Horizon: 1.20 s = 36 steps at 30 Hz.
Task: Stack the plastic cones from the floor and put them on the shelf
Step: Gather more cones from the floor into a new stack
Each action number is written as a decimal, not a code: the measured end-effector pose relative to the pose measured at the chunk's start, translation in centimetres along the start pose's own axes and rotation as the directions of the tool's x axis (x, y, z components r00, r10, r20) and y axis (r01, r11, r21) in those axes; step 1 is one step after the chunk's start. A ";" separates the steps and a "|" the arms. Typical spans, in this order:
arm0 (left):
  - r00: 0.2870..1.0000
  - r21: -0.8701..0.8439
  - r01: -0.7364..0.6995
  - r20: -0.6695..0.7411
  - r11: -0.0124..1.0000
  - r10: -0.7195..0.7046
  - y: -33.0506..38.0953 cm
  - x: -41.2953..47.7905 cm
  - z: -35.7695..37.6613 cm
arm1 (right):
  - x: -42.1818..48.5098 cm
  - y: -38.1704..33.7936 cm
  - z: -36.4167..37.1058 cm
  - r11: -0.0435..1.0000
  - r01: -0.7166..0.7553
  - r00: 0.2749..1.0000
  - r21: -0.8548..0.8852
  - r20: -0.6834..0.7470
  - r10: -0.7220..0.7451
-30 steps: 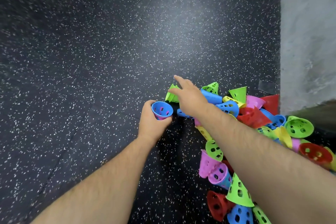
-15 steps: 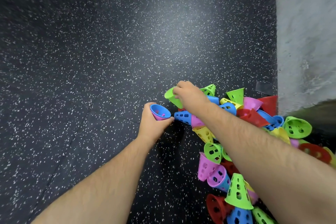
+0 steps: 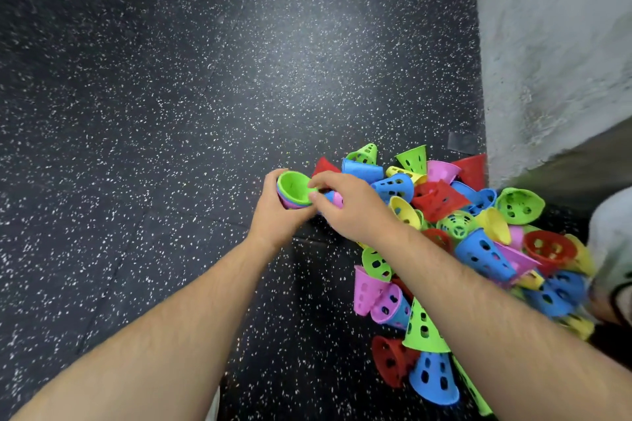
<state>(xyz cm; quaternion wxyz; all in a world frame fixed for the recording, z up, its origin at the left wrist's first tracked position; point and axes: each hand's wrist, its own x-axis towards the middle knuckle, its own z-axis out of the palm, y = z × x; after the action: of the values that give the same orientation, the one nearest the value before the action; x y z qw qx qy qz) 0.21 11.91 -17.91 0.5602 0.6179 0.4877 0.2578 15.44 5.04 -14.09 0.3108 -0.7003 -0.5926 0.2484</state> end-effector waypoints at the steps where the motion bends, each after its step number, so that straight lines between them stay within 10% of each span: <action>1: 1.000 0.020 -0.001 0.009 1.000 0.001 0.0 -0.2 0.2 | -0.6 0.0 -0.2 1.000 -0.015 0.999 -0.013 0.037 0.015; 9: 0.999 0.092 0.001 0.044 0.996 -0.005 -0.9 -1.9 2.1 | -2.0 3.4 -2.1 0.845 0.054 0.964 -0.533 0.248 0.094; 20: 0.998 0.126 0.016 0.057 0.992 -0.024 -1.3 -2.7 2.1 | -1.6 4.4 0.4 0.709 0.116 0.952 -0.695 0.281 0.119; 29: 0.999 0.113 0.027 0.044 0.993 -0.032 -1.4 -2.6 1.6 | -1.3 3.5 -0.2 0.838 -0.007 0.996 -0.546 0.073 0.056; 36: 0.998 0.121 0.034 0.056 0.992 -0.041 -1.4 -2.6 1.5 | -1.8 1.9 -2.3 0.996 -0.075 0.964 -0.057 -0.259 0.058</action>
<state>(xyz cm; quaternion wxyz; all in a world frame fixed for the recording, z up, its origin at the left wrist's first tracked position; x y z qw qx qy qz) 0.03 8.84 -18.98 0.5407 0.6487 0.4972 0.1993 18.04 2.75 -13.94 0.3532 -0.7561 -0.5313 0.1460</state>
